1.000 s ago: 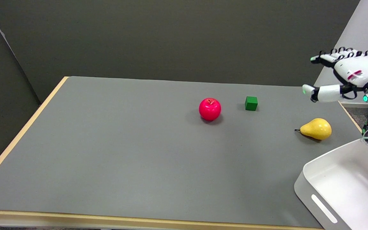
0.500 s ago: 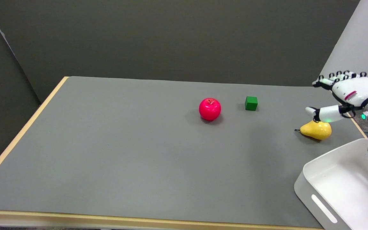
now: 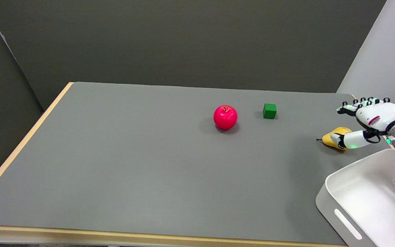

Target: Pick up the yellow pear.

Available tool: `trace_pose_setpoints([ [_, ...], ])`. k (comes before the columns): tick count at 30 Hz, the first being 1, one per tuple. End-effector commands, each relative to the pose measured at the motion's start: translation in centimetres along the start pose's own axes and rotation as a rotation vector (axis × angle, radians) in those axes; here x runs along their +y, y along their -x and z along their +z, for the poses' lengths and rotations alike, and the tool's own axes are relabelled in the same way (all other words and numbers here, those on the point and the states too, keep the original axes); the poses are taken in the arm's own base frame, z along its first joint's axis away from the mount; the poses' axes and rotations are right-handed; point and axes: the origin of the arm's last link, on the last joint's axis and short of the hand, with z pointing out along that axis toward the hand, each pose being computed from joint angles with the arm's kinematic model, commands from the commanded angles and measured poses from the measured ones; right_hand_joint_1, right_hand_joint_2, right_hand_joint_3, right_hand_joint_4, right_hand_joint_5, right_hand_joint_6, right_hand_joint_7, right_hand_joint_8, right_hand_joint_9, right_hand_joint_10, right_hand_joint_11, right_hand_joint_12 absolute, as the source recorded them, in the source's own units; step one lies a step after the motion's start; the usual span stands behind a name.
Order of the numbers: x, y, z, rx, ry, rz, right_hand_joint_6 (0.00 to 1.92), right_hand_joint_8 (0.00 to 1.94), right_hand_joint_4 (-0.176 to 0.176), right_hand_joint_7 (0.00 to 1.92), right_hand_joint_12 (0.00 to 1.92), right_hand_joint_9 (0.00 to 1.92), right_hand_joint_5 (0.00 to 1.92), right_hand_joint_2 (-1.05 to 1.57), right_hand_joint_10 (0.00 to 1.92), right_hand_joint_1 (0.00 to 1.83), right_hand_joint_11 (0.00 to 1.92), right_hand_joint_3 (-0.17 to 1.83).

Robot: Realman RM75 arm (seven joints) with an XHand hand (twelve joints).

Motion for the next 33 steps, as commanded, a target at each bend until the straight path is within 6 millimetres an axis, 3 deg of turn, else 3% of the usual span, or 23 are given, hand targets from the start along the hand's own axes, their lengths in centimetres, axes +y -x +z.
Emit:
trace_pose_setpoints([
  [1, 0.4, 3.0, 0.7, -0.092, 0.008, 0.007, 0.42, 0.31, 0.086, 0.26, 1.23, 0.18, 0.19, 0.54, 0.60, 0.19, 0.12, 0.93],
  [19, 0.4, 3.8, 4.0, -0.110, 0.021, 0.052, 0.41, 0.30, 0.081, 0.23, 1.23, 0.17, 0.17, 0.55, 0.60, 0.20, 0.12, 0.93],
  [33, 1.2, 5.3, 4.0, -0.149, 0.047, 0.066, 0.39, 0.29, 0.079, 0.21, 1.22, 0.16, 0.16, 0.55, 0.59, 0.22, 0.11, 0.93],
])
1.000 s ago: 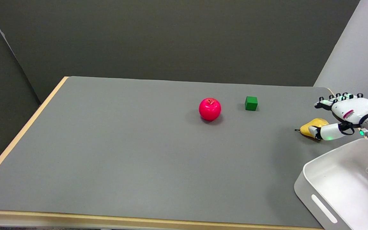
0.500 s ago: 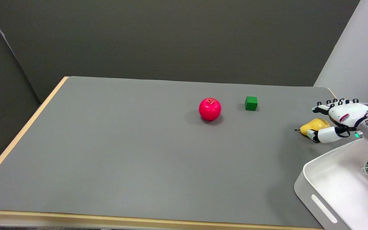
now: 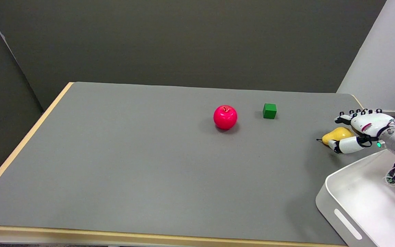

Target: Pick up the yellow pear.

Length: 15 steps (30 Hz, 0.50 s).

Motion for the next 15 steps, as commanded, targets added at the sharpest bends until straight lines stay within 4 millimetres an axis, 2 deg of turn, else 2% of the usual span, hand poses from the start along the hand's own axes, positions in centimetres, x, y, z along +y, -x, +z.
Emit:
trace_pose_setpoints([
  [1, 0.73, 1.51, 0.81, -0.043, 0.025, 0.022, 0.39, 0.29, 0.078, 0.21, 1.22, 0.16, 0.15, 0.55, 0.59, 0.23, 0.11, 0.94],
  [8, 0.31, 1.52, 0.73, -0.043, 0.015, 0.006, 0.37, 0.29, 0.075, 0.20, 1.20, 0.15, 0.13, 0.55, 0.59, 0.35, 0.10, 0.94],
  [15, -0.22, 1.19, 0.76, -0.033, 0.007, -0.048, 0.34, 0.28, 0.071, 0.19, 1.18, 0.17, 0.11, 0.56, 0.59, 0.70, 0.11, 1.00],
])
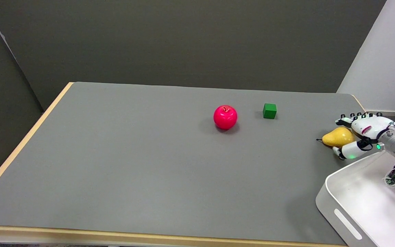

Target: Pick up the yellow pear.

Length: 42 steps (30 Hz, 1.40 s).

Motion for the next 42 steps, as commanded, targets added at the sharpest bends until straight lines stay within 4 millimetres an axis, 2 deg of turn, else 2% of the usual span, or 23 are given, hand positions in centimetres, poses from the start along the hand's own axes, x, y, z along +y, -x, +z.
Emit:
trace_pose_setpoints([
  [1, -0.7, 0.1, 0.2, 0.002, -0.006, -0.059, 0.33, 0.28, 0.070, 0.19, 1.18, 0.17, 0.11, 0.57, 0.59, 0.73, 0.11, 1.01],
  [5, -1.1, -0.1, 0.3, 0.027, -0.008, -0.067, 0.36, 0.33, 0.071, 0.27, 1.21, 0.29, 0.13, 0.60, 0.70, 0.91, 0.16, 1.02],
  [8, -1.3, -0.2, 0.3, 0.039, -0.007, -0.070, 0.60, 0.49, 0.106, 0.42, 1.24, 0.43, 0.28, 0.68, 0.88, 0.99, 0.22, 0.99],
  [9, -1.3, -0.3, 0.3, 0.041, -0.006, -0.071, 0.68, 0.53, 0.114, 0.44, 1.24, 0.45, 0.30, 0.70, 0.91, 0.99, 0.23, 0.97],
  [12, -1.4, -0.3, 0.3, 0.048, -0.008, -0.066, 1.05, 0.82, 0.165, 0.58, 1.25, 0.56, 0.38, 0.76, 1.08, 0.96, 0.27, 0.92],
  [13, -1.4, -0.4, 0.3, 0.050, -0.007, -0.066, 1.08, 0.85, 0.170, 0.59, 1.26, 0.57, 0.39, 0.77, 1.10, 0.95, 0.27, 0.91],
  [14, -1.5, -0.4, 0.3, 0.050, -0.007, -0.066, 1.18, 0.88, 0.175, 0.61, 1.26, 0.58, 0.43, 0.83, 1.12, 0.92, 0.27, 0.82],
  [16, -1.4, -0.4, 0.4, 0.051, -0.007, -0.067, 1.61, 0.98, 0.176, 0.64, 1.29, 0.62, 0.58, 1.20, 1.19, 0.80, 0.27, 0.29],
  [20, -1.4, -0.7, 0.4, 0.064, -0.003, -0.066, 1.55, 1.04, 0.176, 0.69, 1.28, 0.65, 0.65, 1.12, 1.23, 0.84, 0.29, 0.39],
  [21, -1.4, -0.8, 0.4, 0.069, -0.001, -0.065, 1.59, 1.11, 0.105, 0.71, 1.28, 0.66, 0.65, 1.12, 1.24, 0.94, 0.30, 0.36],
  [22, -1.4, -0.9, 0.4, 0.073, 0.000, -0.064, 1.65, 1.22, -0.011, 0.74, 1.27, 0.68, 0.65, 1.15, 1.25, 1.08, 0.31, 0.28],
  [23, -1.4, -0.9, 0.4, 0.075, 0.001, -0.064, 1.68, 1.27, -0.066, 0.76, 1.27, 0.69, 0.65, 1.16, 1.26, 1.15, 0.32, 0.26],
  [28, -1.4, -1.4, 0.6, 0.090, 0.002, -0.059, 1.67, 1.26, -0.056, 0.80, 1.27, 0.71, 0.65, 1.11, 1.28, 1.15, 0.32, 0.33],
  [31, -1.3, -2.5, 0.4, 0.139, 0.017, -0.045, 1.66, 1.25, -0.052, 0.81, 1.28, 0.71, 0.65, 1.10, 1.28, 1.15, 0.32, 0.35],
  [35, -0.8, -5.4, -0.4, 0.267, 0.053, -0.007, 1.64, 1.26, -0.042, 0.84, 1.32, 0.72, 0.65, 1.05, 1.32, 1.16, 0.33, 0.43],
  [37, -0.6, -7.0, -1.1, 0.330, 0.066, -0.008, 1.63, 1.27, -0.041, 0.85, 1.31, 0.75, 0.64, 1.06, 1.32, 1.16, 0.35, 0.40],
  [42, 0.0, -11.6, -3.9, 0.536, 0.118, -0.012, 1.60, 1.27, -0.035, 0.87, 1.35, 0.75, 0.65, 1.03, 1.35, 1.16, 0.36, 0.45],
])
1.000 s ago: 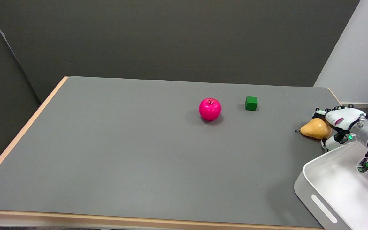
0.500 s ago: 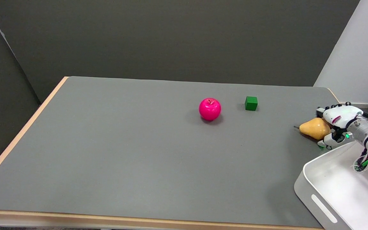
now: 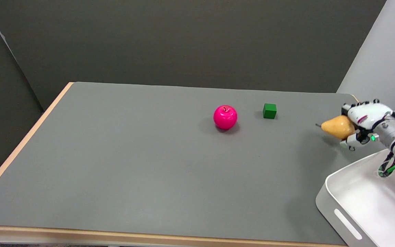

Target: Pick up the yellow pear.

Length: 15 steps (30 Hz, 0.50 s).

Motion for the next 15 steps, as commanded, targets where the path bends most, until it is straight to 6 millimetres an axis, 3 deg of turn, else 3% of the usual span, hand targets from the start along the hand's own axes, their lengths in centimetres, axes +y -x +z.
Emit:
trace_pose_setpoints([
  [1, 2.1, -10.4, -3.4, 0.436, 0.129, 0.046, 1.60, 1.29, -0.034, 0.86, 1.36, 0.77, 0.64, 1.05, 1.36, 1.16, 0.37, 0.43],
  [6, 3.5, -12.8, -6.2, 0.597, 0.151, 0.252, 1.58, 1.31, -0.036, 0.88, 1.41, 0.79, 0.65, 1.01, 1.39, 1.16, 0.40, 0.48],
  [15, 6.1, -11.0, -9.6, 0.676, 0.210, 0.480, 1.57, 1.33, -0.034, 0.87, 1.43, 0.79, 0.64, 1.02, 1.39, 1.16, 0.43, 0.48],
])
